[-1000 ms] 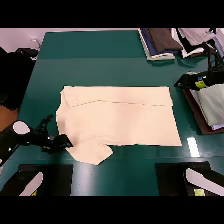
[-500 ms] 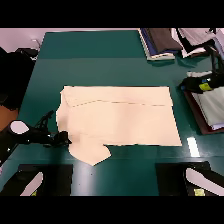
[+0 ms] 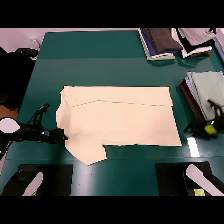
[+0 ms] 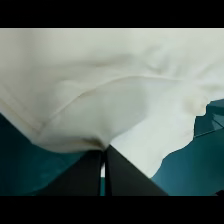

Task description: Fold the shirts.

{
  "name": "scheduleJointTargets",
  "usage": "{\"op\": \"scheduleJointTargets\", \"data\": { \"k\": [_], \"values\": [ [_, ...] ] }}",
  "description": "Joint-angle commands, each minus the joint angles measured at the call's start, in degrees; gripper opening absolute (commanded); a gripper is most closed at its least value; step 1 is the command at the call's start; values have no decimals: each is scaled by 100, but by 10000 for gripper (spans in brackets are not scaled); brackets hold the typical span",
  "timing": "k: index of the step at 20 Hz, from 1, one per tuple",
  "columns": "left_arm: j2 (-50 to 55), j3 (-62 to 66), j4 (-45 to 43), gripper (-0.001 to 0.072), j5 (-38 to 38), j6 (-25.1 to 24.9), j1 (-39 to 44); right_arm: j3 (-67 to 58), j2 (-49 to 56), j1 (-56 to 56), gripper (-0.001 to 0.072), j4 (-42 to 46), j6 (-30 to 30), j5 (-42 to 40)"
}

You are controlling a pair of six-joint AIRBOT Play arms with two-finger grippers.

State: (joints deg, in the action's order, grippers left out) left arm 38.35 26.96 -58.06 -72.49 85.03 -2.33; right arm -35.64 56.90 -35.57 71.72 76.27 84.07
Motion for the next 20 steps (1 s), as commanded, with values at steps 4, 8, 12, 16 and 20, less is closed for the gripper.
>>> {"op": "scheduleJointTargets", "data": {
  "k": [4, 8, 12, 16, 20],
  "values": [
    [-26, 28, -17, 21, 96, 0, -4, 1182, -76, 254, 466, -398, -90, -575],
    [-26, 39, -109, 20, -133, -7, -4, 863, -79, 962, 130, -461, -87, -769],
    [-332, 332, -378, 18, -555, 4, -4, 280, -157, 1410, 16, -166, -85, -374],
    [-973, 358, -280, 19, -1436, 201, -4, -37, -841, 1488, 15, 219, -85, 155],
    [-896, 623, -238, 19, -1335, 197, -4, -334, -1255, 1491, 14, 319, -72, 107]
  ]
}}
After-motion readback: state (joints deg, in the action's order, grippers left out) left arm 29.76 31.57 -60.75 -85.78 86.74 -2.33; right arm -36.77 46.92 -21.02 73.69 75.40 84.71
